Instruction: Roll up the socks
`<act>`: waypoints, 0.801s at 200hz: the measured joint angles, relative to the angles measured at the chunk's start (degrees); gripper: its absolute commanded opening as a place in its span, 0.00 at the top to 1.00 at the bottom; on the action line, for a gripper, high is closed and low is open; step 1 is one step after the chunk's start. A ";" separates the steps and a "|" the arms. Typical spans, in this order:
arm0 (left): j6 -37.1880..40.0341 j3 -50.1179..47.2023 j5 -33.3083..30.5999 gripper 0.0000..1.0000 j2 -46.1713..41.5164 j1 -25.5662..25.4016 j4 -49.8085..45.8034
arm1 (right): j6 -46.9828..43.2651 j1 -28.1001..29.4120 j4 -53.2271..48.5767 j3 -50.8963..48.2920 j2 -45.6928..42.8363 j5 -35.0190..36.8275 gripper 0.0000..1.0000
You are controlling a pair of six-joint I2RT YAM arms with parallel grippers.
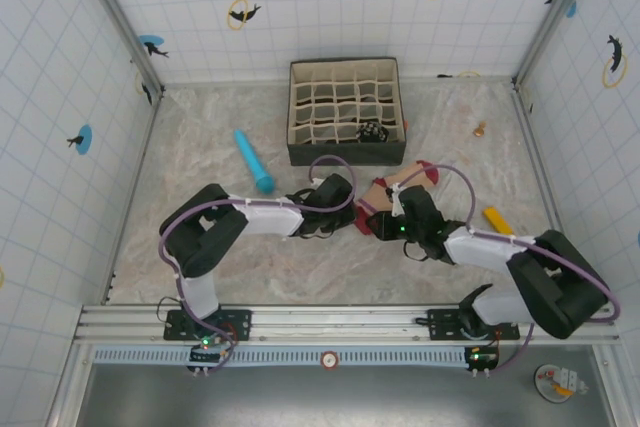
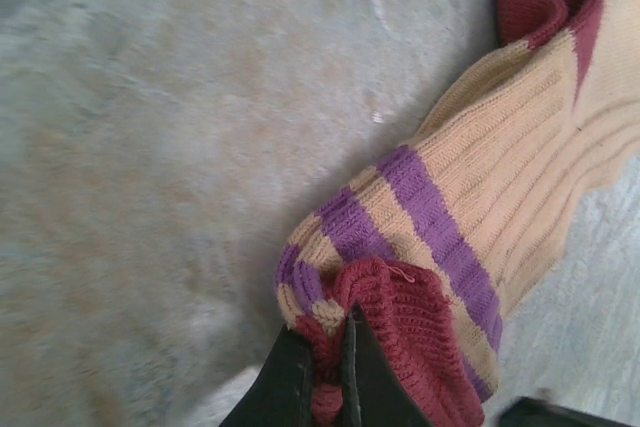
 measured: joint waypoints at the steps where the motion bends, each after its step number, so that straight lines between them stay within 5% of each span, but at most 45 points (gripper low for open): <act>1: 0.00 0.04 0.02 1.00 -0.07 0.07 -0.26 | -0.20 0.04 -0.13 0.04 -0.15 0.11 0.56; 37: 0.04 0.72 1.11 1.00 -2.19 1.77 -7.48 | -7.98 5.33 -4.09 0.46 -7.43 5.07 0.44; 91: 0.66 0.66 4.92 1.00 -6.25 2.99 -15.02 | -19.78 24.02 -4.59 -0.28 -9.62 24.59 0.33; 160: 1.70 -2.73 6.23 1.00 -10.97 2.99 -18.75 | -29.14 37.40 4.44 -4.50 0.11 40.39 0.30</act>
